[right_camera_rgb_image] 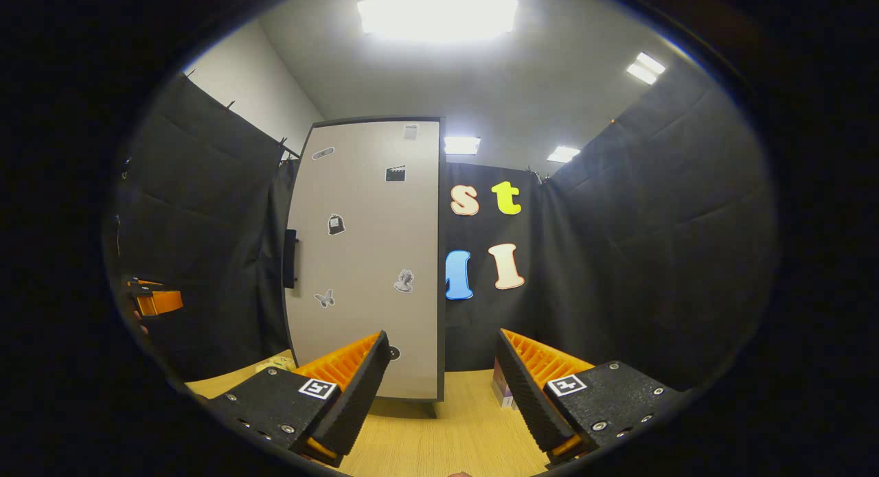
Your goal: Open the cabinet door with the right hand, grasp the bottle in the cabinet with the left hand and place it on the coaster, then close the cabinet door with the right hand.
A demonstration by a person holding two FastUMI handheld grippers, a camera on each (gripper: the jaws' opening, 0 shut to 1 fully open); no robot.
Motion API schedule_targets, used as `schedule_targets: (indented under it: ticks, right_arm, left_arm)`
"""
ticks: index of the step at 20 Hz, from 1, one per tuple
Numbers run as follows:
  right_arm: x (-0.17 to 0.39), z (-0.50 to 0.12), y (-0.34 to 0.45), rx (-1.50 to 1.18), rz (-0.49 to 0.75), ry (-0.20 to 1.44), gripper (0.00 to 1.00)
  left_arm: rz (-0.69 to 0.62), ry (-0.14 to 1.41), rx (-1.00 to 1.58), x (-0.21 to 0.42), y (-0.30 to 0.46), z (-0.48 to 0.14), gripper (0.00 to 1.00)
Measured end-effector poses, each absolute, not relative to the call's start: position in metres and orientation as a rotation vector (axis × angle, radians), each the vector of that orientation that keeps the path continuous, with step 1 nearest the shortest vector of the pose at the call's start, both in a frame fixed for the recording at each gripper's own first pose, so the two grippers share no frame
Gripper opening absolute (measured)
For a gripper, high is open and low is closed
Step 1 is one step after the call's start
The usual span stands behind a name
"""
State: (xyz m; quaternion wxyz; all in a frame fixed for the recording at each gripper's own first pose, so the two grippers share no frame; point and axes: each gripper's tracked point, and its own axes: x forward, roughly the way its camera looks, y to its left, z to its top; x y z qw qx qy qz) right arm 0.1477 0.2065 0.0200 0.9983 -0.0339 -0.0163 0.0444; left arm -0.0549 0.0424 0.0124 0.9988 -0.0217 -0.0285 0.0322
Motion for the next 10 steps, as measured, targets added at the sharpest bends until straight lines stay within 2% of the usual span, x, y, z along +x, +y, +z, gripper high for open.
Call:
schedule_targets:
  ticks: [1,2,6,7,10]
  right_arm:
    - [0.1488,0.0199,0.2072,-0.069,0.089,-0.033,0.95]
    - [0.1495,0.0194,0.2070,-0.072,0.089,-0.033,0.95]
    - [0.1518,0.0191,0.2085,-0.074,0.087,-0.029,0.95]
    - [0.1517,0.0200,0.2085,-0.077,0.086,-0.032,0.95]
    - [0.1523,0.0213,0.2102,-0.086,0.083,-0.035,0.95]
  left_arm:
    - [0.065,-0.054,-0.043,-0.0549,0.0425,0.0110,0.82]
    - [0.066,-0.055,-0.043,-0.0553,0.0429,0.0112,0.80]
    - [0.061,-0.065,-0.042,-0.0554,0.0425,0.0138,0.80]
    - [0.059,-0.064,-0.042,-0.0547,0.0422,0.0125,0.74]
    - [0.055,-0.063,-0.047,-0.0536,0.0425,0.0097,0.74]
